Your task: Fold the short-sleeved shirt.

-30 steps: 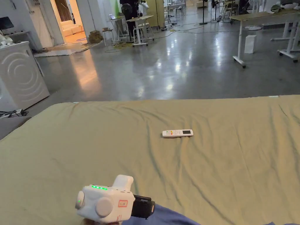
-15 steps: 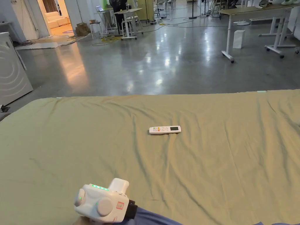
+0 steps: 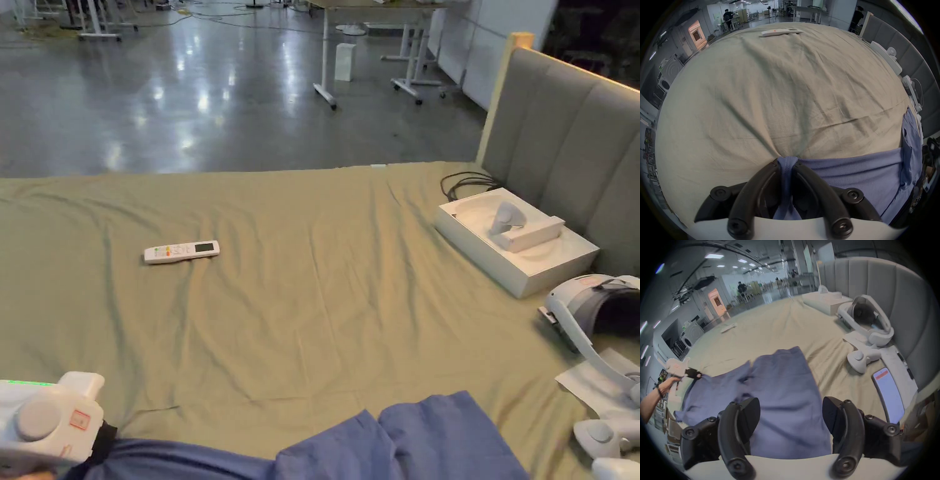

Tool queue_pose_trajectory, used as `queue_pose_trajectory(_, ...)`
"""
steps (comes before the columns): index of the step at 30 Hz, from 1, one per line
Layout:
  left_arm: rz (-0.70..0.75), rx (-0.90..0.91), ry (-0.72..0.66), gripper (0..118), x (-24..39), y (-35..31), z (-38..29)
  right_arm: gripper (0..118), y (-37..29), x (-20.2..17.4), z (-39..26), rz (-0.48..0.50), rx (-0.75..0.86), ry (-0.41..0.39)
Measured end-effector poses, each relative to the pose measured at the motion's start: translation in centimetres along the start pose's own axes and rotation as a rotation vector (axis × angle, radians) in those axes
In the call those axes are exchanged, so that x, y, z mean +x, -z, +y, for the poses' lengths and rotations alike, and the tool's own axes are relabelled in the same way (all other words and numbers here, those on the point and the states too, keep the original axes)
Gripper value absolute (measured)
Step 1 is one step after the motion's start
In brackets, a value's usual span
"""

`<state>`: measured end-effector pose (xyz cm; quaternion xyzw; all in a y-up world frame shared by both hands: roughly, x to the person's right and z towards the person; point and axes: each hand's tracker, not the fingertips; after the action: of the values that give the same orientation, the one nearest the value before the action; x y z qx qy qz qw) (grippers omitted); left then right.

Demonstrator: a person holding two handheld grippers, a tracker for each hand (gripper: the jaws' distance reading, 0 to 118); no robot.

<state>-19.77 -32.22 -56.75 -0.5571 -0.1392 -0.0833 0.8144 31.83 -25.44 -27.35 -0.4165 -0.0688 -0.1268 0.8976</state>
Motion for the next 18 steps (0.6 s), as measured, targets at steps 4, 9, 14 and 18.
queue_pose_trajectory(4, -0.001, -0.015, -0.008, 12, 0.0, 0.2, 0.3, 87, 7.1, 2.0, 3.2, -0.075, -0.104, -0.037)
queue_pose_trajectory(9, -0.014, -0.04, -0.017, 12, 0.0, 0.1, 0.6, 81, 12.2, 1.5, 4.2, -0.149, -0.252, -0.11)
queue_pose_trajectory(14, -0.012, -0.03, -0.01, 12, 0.3, 0.0, 0.0, 0, 10.0, -1.2, 3.5, -0.199, -0.202, -0.197)
queue_pose_trajectory(18, -0.023, 0.023, -0.018, 8, 0.2, -1.0, -0.8, 0, 9.8, -0.9, 3.8, -0.17, -0.195, -0.149)
